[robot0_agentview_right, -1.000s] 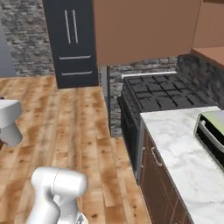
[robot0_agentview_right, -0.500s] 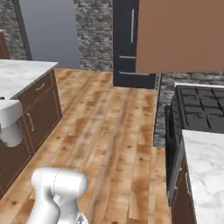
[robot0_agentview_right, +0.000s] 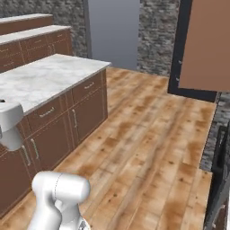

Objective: Open the cabinet directly in front. Then move the liquor and the cup to the dining counter with the candle on it.

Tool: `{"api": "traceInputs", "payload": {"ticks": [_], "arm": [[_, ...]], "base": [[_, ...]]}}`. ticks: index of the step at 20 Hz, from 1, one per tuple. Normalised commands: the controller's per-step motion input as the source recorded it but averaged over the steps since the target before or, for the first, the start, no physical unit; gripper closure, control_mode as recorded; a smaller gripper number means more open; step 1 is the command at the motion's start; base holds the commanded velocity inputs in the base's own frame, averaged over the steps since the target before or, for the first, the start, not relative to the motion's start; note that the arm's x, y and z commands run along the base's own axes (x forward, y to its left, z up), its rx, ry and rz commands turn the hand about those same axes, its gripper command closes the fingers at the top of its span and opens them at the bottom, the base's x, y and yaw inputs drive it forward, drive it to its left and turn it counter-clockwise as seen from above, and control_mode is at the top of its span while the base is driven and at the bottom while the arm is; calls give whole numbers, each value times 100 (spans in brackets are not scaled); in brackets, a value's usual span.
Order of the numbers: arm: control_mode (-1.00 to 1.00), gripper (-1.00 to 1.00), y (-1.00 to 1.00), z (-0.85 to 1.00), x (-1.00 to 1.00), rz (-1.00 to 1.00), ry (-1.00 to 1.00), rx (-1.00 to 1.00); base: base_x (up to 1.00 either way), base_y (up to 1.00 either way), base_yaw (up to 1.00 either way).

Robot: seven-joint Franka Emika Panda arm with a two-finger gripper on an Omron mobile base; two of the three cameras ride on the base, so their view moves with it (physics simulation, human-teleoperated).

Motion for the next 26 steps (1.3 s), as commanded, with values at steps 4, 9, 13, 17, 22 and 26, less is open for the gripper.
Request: {"api": "traceInputs", "payload": {"ticks": [4, 9, 13, 17, 22, 26], "arm": [[100, 100, 0, 0, 0, 0, 0, 0], [100, 100, 0, 0, 0, 0, 0, 0], [100, 100, 0, 0, 0, 0, 0, 0], [100, 100, 0, 0, 0, 0, 0, 0], [100, 100, 0, 0, 0, 0, 0, 0], [100, 100, 0, 0, 0, 0, 0, 0]], "base": [[0, 0, 49], [1, 0, 48], [3, 0, 47], [1, 0, 45], [0, 0, 41], [0, 0, 38]]}}
